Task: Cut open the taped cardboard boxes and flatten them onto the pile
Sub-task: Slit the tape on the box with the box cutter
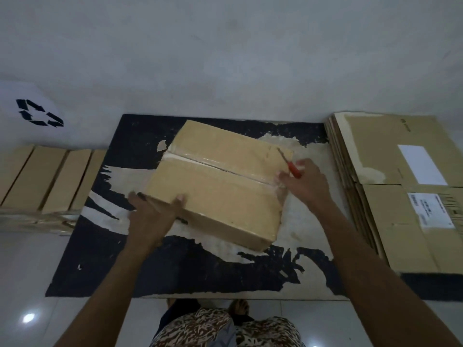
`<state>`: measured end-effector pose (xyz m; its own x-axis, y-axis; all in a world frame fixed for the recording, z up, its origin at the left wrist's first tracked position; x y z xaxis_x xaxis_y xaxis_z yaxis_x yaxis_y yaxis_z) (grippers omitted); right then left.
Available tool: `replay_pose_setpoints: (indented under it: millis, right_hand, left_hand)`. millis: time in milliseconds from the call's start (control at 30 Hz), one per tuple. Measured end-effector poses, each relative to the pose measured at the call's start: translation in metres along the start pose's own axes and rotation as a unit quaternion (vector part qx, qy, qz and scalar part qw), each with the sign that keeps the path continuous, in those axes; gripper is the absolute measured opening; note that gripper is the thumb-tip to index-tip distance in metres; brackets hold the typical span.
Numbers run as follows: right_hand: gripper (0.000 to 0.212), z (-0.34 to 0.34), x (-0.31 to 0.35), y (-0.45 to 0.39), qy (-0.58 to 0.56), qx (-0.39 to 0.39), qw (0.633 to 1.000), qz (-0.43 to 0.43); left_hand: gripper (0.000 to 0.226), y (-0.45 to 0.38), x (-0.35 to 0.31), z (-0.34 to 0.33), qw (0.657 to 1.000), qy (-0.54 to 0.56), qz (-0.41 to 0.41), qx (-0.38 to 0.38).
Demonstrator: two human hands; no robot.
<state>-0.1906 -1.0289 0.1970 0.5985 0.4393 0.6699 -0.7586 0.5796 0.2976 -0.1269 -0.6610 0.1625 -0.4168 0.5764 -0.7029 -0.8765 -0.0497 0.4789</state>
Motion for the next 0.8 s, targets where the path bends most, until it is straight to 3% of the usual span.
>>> replay_pose_setpoints:
  millis: [67,133,267,400,467,567,633,733,800]
  right_hand:
    - [0.085,-0.009,0.005,-0.026,-0.059,0.035,0.998,0.005]
    - [0.095,-0.018,0.005,-0.037,-0.114,0.076,0.991,0.004]
    - [0.077,-0.011,-0.004,-0.012,-0.043,0.02,0.999,-0.004]
    - [0.07,-0.018,-0.014,0.057,0.063,0.02,0.997,-0.037]
    - [0.074,-0.029,-0.02,0.086,0.119,0.033,0.991,-0.044]
    - [0.074,-0.032,-0.027,0.103,0.137,0.034,0.989,-0.041]
    - [0.069,-0.028,-0.028,0.106,0.131,0.032,0.991,-0.027]
    - [0.062,-0.017,-0.02,0.112,0.147,0.004,0.989,0.019]
    - [0.052,-0.02,-0.011,0.121,0.147,0.027,0.987,0.066]
  left_hand:
    - [0.079,0.01,0.001,-0.019,0.992,0.09,-0.015,0.085]
    - [0.066,0.006,-0.005,-0.022,0.984,0.124,-0.077,0.098]
    - [0.077,-0.019,-0.005,-0.002,0.986,0.14,-0.092,-0.011]
    - [0.02,-0.034,-0.029,0.017,0.969,0.071,-0.185,-0.145]
    - [0.015,-0.032,-0.044,0.018,0.959,0.0,-0.225,-0.171]
    - [0.035,-0.019,-0.067,0.01,0.959,-0.093,-0.252,-0.087]
    - [0.076,-0.001,-0.072,-0.01,0.956,-0.178,-0.224,0.063]
    - [0.133,0.038,-0.061,-0.038,0.862,-0.396,-0.247,0.197]
    - [0.14,0.052,-0.047,-0.049,0.81,-0.459,-0.306,0.196]
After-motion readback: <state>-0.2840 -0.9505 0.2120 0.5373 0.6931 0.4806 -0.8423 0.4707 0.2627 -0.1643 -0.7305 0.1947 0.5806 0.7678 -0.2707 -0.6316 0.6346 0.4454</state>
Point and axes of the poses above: each hand's wrist, its own y-axis away from the middle knuckle, its own z-axis out of the back of the hand, x = y × z, the point moved 8 cm from there along -y, towards the middle knuckle, and after that the axes turned 4 degrees about x, right-handed, at the moved point
